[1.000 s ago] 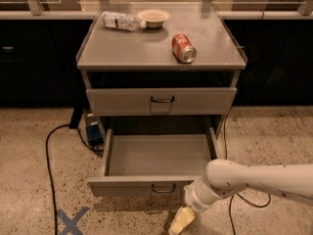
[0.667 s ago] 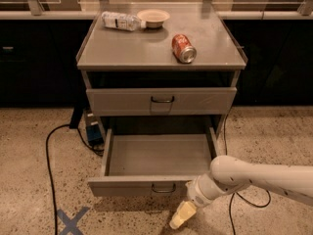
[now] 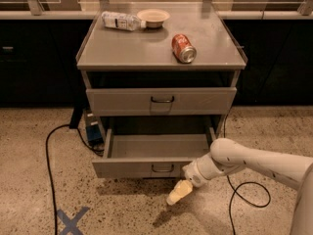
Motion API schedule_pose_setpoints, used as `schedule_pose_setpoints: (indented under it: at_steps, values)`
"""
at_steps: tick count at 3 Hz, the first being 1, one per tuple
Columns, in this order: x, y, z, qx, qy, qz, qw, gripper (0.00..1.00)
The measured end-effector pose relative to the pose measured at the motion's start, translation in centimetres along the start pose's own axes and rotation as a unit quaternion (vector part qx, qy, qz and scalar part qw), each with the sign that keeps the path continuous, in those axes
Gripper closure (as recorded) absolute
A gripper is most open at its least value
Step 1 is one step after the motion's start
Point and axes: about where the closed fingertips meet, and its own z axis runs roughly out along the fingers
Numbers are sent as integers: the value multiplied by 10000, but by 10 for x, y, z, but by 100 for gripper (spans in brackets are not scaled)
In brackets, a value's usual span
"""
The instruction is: Close middle drawer
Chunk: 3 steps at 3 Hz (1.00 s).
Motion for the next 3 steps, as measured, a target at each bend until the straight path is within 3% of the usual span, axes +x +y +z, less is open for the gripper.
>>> schedule_pose_setpoints:
  at_steps: [1,2,3]
  values:
    - [-31,-36,-12,434,-75,-7,9990,0]
    - [-31,-40,-7,408,-64,8,9991,0]
    - [-59,-83,2,570,102,-176,9982,0]
